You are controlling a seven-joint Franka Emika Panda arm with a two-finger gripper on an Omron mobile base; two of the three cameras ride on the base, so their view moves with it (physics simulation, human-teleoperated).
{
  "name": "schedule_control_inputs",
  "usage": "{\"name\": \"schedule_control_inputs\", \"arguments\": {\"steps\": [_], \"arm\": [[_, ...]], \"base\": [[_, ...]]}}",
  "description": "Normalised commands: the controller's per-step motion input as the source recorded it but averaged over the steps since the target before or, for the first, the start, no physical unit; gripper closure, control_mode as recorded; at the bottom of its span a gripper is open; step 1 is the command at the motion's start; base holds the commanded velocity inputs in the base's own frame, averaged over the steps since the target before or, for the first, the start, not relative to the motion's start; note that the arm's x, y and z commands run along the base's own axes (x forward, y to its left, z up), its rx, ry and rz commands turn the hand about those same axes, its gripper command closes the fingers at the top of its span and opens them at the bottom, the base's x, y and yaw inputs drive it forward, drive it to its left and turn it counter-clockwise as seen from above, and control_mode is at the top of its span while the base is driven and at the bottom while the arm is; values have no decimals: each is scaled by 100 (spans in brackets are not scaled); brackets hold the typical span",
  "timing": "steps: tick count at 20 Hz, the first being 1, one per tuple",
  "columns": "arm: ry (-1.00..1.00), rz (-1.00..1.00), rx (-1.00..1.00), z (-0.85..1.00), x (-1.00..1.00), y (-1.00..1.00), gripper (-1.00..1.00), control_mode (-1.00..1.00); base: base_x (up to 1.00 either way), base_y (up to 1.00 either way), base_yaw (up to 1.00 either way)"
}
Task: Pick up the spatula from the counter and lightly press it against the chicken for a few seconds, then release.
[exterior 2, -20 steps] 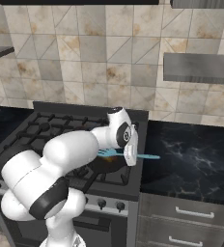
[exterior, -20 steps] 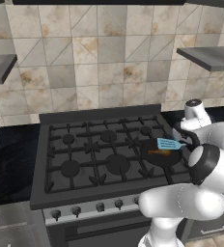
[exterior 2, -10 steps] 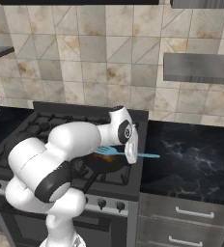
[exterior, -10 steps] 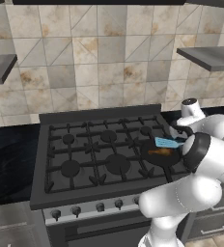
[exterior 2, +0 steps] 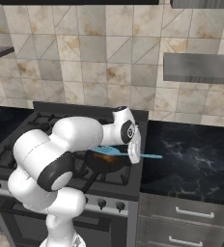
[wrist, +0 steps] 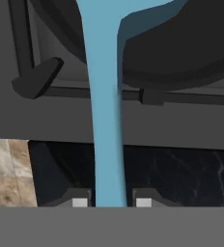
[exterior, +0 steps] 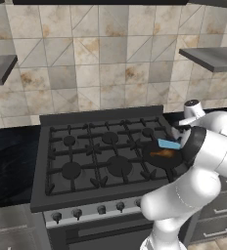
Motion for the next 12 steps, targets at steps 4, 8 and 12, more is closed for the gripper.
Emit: {"name": "schedule_control_inputs", "arguments": {"steps": [4, 8, 12], "arm": [[0, 0, 0, 0, 0, -16, 100, -100], [0, 1, 0, -8, 0, -5, 100, -100], [0, 1, -3, -17, 0, 0, 100, -100]], "base": [[0, 0, 0], [0, 0, 0], [0, 0, 0]]}}
